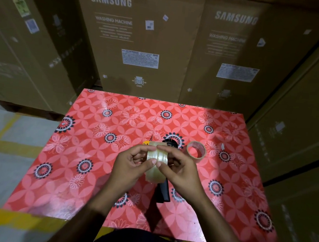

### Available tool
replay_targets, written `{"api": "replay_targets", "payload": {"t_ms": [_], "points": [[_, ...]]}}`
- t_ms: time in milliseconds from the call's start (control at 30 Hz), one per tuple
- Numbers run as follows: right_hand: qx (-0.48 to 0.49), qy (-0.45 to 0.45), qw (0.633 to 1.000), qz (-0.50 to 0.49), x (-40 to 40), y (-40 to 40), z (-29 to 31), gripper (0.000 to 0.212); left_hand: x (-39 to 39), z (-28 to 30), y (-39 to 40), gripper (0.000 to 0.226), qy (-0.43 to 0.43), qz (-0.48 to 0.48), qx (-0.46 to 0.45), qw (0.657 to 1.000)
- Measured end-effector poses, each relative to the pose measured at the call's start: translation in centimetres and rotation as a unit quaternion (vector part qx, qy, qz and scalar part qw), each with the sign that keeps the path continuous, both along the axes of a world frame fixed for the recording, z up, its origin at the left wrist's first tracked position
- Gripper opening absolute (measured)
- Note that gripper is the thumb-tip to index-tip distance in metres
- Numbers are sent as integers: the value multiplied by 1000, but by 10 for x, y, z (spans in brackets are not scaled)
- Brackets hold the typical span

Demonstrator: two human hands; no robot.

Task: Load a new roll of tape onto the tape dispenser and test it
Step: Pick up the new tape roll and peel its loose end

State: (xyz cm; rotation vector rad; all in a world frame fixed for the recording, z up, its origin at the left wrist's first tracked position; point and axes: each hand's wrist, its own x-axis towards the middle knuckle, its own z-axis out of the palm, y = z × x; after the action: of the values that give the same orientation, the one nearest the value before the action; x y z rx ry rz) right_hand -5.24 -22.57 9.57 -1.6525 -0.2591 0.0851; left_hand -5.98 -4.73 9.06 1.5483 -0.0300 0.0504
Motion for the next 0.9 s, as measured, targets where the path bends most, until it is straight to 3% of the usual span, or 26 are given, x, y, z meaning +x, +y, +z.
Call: {"api": "replay_targets", "payload": {"t_ms": [100,200,400,567,700,833,900], "points": [[18,13,999,-37,3,0,-1,26,-3,-1,-1,28,7,-27,-20,999],[13,7,997,-70,3,3,-2,20,-5,-3,-3,35,6,-53,-7,999],[-9,-3,1000,-8,2,0,4,31,-1,-5,0,28,8,-26,-32,999],[-1,-4,999,-47,1,6,-2,28,-1,-2,1,43,22,-33,-41,998],[4,5,1000,-12,1,3,-3,28,2,-2,2,36,25,1,-30,999],[20,11,997,-74,1,8,-4,21,1,-2,-2,34,24,-5,-29,999],[21,9,996,-91,0,9,-6,22,-1,-4,0,50,30,-44,-55,997]]}}
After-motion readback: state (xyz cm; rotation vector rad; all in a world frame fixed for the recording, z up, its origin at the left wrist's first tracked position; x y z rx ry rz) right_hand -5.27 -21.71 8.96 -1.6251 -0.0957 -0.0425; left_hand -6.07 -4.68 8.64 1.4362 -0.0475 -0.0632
